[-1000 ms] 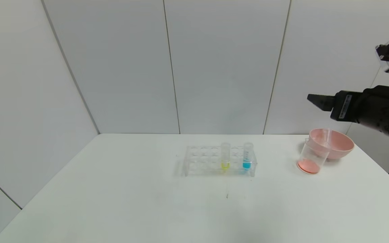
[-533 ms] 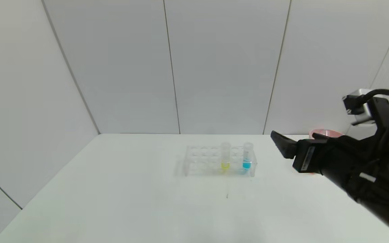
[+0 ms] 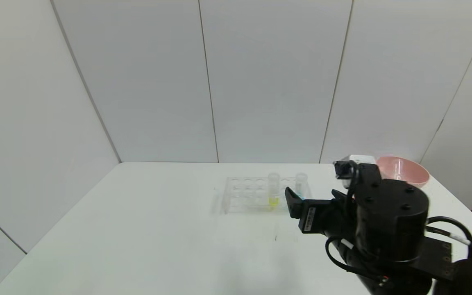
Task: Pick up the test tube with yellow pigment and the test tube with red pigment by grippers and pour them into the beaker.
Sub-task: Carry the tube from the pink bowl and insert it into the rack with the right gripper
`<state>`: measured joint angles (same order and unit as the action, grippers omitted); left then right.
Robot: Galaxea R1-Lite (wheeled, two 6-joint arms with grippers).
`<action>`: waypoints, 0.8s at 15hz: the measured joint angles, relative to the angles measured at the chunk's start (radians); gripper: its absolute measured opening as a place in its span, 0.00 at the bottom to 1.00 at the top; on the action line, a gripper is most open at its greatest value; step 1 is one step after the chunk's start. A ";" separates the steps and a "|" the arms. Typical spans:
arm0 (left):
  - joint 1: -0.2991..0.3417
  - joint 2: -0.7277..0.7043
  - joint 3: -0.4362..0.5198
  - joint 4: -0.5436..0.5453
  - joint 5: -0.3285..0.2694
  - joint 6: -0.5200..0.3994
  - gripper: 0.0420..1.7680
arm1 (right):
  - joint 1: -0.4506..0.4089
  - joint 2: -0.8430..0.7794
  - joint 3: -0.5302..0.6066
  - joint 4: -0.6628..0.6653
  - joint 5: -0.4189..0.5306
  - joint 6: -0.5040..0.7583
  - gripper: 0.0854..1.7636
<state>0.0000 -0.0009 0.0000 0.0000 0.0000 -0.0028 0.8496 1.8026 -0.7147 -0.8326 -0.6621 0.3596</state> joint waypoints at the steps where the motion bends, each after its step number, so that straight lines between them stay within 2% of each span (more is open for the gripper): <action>1: 0.000 0.000 0.000 0.000 0.000 0.000 1.00 | 0.002 0.050 -0.026 -0.016 -0.002 0.002 0.96; 8: 0.000 0.000 0.000 0.000 0.000 0.000 1.00 | -0.027 0.329 -0.268 -0.022 0.003 0.002 0.96; 12: 0.000 0.000 0.000 0.000 0.000 0.000 1.00 | -0.051 0.421 -0.399 0.057 0.003 -0.001 0.96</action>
<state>0.0000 -0.0009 0.0000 0.0000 0.0000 -0.0028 0.7981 2.2240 -1.1136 -0.7757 -0.6587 0.3583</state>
